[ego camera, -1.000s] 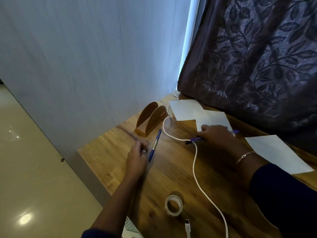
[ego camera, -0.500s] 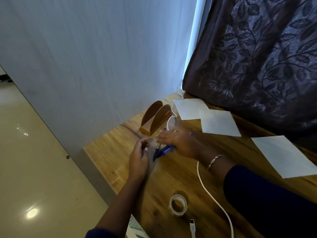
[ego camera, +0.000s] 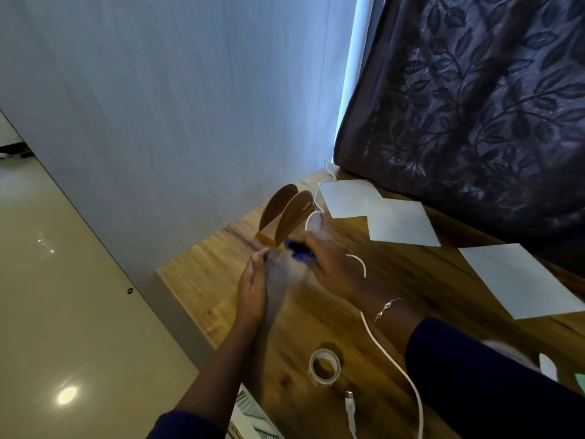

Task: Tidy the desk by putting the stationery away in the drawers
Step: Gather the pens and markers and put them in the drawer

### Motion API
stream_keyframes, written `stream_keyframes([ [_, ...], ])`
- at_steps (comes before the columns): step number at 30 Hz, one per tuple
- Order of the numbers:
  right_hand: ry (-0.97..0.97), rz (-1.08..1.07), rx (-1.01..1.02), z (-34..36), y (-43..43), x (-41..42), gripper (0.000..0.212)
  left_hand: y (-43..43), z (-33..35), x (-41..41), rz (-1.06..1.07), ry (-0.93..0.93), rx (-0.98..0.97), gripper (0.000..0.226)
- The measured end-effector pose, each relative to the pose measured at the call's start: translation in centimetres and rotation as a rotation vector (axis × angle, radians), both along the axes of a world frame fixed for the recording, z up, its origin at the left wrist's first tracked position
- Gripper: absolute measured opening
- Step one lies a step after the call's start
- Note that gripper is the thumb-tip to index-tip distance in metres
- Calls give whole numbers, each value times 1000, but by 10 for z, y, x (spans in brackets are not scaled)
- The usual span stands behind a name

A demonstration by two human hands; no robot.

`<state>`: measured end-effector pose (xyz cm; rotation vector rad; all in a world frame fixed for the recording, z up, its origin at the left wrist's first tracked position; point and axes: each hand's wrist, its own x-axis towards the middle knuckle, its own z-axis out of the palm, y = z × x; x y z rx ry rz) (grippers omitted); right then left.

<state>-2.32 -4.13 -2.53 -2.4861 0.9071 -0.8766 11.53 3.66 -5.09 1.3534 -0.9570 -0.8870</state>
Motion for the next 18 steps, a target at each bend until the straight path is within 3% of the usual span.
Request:
stream_keyframes([
  [2,-371,-113,225,23,10,-11,16,3,6,-6,-16,-30,-33,54],
  [4,-680,-116,460,41,17,-31,17,7,18,-21,-33,-84,-69,37],
  [7,-931,-144,609,52,28,-70,20,14,36,-56,-85,-173,-125,22],
  [12,-1037,-239,710,62,72,-128,18,35,49,-135,-250,-239,-192,17],
  [18,-965,-429,674,74,144,-222,20,86,52,-240,-457,-436,-344,33],
])
